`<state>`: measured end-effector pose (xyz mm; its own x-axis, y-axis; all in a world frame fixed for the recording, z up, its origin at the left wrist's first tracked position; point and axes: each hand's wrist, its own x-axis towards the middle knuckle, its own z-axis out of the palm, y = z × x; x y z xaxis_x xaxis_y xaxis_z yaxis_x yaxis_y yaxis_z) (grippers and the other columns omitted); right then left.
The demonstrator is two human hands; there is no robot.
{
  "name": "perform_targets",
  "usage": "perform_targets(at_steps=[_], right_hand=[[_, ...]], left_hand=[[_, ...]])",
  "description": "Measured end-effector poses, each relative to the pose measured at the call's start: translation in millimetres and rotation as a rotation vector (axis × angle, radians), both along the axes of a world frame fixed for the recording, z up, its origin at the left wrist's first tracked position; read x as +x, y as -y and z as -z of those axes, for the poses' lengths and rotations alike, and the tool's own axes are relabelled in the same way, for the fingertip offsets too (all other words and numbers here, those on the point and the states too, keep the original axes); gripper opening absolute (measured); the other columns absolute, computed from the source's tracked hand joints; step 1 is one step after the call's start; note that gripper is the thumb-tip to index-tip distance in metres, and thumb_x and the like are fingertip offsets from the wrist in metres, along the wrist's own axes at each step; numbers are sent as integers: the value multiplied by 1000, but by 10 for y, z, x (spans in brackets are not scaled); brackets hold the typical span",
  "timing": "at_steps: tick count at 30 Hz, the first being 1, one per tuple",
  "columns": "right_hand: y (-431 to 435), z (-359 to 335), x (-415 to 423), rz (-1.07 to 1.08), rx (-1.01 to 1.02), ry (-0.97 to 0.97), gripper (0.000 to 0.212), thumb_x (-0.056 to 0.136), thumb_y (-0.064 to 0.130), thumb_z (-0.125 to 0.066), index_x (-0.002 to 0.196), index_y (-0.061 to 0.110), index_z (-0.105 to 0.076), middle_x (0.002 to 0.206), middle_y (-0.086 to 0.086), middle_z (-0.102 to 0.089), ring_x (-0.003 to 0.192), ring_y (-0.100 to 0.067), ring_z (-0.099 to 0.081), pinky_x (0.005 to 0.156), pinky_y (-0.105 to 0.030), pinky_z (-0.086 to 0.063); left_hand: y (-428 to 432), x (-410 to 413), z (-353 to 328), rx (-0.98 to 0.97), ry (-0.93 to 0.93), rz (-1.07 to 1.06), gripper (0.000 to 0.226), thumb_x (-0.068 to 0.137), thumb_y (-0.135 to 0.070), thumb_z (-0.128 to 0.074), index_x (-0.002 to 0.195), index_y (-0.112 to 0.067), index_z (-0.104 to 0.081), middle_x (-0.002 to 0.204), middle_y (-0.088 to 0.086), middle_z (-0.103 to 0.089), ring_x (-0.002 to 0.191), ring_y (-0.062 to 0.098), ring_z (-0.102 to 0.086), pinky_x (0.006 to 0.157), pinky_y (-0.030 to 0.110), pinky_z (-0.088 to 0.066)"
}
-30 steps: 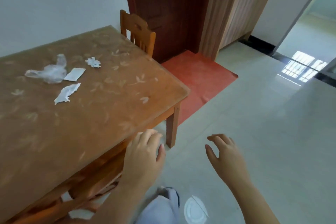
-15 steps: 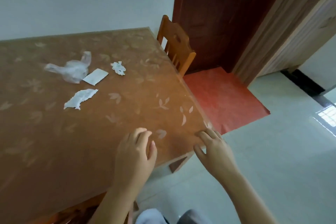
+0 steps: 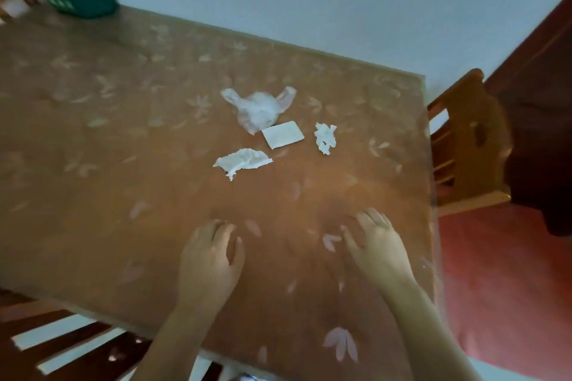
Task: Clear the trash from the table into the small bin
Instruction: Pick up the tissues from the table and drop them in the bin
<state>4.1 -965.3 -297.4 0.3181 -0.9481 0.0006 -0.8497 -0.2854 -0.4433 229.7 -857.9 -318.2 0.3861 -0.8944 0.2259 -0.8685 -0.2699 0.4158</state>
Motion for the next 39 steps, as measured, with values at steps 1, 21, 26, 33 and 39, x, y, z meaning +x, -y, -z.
perform_targets(at_steps=[1,21,26,33,39], right_hand=[[179,24,26,-19,2,4,26,83,22,-57,108,15,-59,108,-6,-62,101,-28,-54,83,-40,-48],[2473,831,677,-165,66,48,29,83,15,-54,112,12,-55,121,-13,-54,110,-30,-48,85,-42,-44],[2673,1027,808,-152,64,31,36,83,18,-58,119,15,-53,126,-11,-51,121,-29,-41,85,-41,-44],[2649,1172,908,-155,103,-43,41,80,20,-62,119,14,-50,117,-13,-49,110,-30,-44,79,-40,-46],[2401,1211,852,-158,120,-48,30,84,14,-56,113,7,-54,111,-15,-49,105,-28,-44,78,-38,-45]], left_hand=[[97,12,26,17,-3,-33,29,81,-23,-50,91,-1,-67,91,17,-66,82,35,-62,70,40,-51],[1839,462,892,63,-86,-248,28,71,1,-72,98,2,-66,104,24,-65,101,46,-57,83,52,-47],[1959,490,1019,108,-119,-251,25,66,1,-76,90,-1,-68,95,25,-64,90,47,-57,75,50,-49],[1935,426,1039,119,-176,-266,16,67,3,-75,81,-6,-70,87,21,-61,77,37,-60,57,41,-51],[1785,284,1020,197,-223,-289,7,78,-2,-66,85,-6,-67,93,15,-59,76,30,-59,58,32,-43]])
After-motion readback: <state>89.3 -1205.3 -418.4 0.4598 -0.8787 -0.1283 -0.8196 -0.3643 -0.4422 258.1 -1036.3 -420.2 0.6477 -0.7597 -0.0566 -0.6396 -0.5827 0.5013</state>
